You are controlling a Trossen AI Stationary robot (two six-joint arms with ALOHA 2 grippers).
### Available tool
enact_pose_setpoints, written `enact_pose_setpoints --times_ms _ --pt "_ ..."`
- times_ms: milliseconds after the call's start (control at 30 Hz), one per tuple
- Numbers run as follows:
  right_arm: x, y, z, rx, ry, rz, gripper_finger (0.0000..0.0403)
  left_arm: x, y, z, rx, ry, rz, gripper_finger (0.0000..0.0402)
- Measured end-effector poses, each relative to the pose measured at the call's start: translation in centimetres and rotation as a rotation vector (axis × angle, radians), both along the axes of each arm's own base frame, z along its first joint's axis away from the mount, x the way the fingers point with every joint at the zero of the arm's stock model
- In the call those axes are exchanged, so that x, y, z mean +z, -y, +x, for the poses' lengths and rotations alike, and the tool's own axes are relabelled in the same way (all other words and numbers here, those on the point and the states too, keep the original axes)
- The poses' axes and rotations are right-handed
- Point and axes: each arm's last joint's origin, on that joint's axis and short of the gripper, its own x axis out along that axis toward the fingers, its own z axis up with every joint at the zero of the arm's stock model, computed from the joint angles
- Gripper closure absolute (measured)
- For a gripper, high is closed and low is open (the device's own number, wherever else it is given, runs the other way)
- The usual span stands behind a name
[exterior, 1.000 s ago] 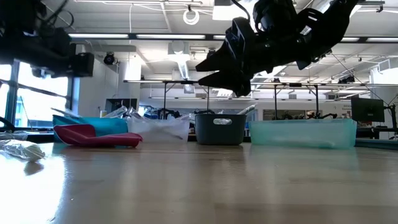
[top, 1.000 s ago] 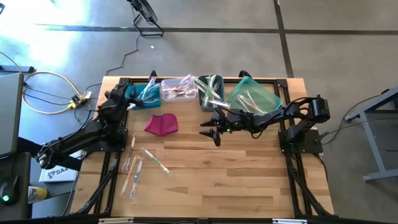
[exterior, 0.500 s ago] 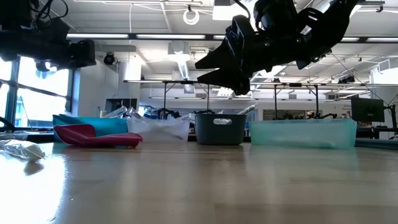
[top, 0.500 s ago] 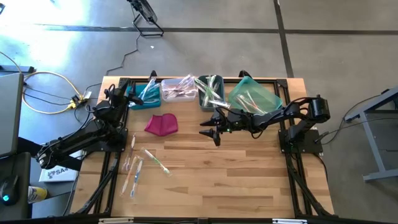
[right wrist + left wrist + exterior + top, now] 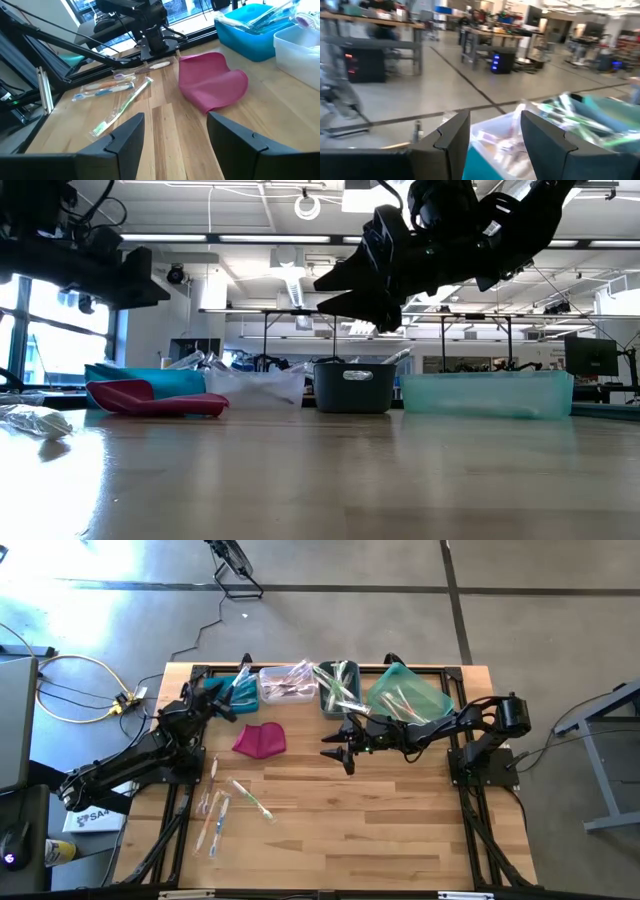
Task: Pick & Place Toothbrushes
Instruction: Put the green toothbrush into the dark blue bin
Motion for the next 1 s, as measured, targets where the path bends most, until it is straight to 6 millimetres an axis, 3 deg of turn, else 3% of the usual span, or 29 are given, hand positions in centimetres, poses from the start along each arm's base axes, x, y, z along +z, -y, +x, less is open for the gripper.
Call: enact_pose_setpoints --times_ms 667,1000 --pt "0.0 0.0 0.0 0.007 0.000 -0.018 0.0195 0.0 2.8 1.9 -0.431 0.029 -0.027 0.0375" --pt "0.0 0.0 0.0 0.008 0.000 -0.018 0.0195 0.1 4.6 2.4 -0.595 0.037 -0.029 0.0400"
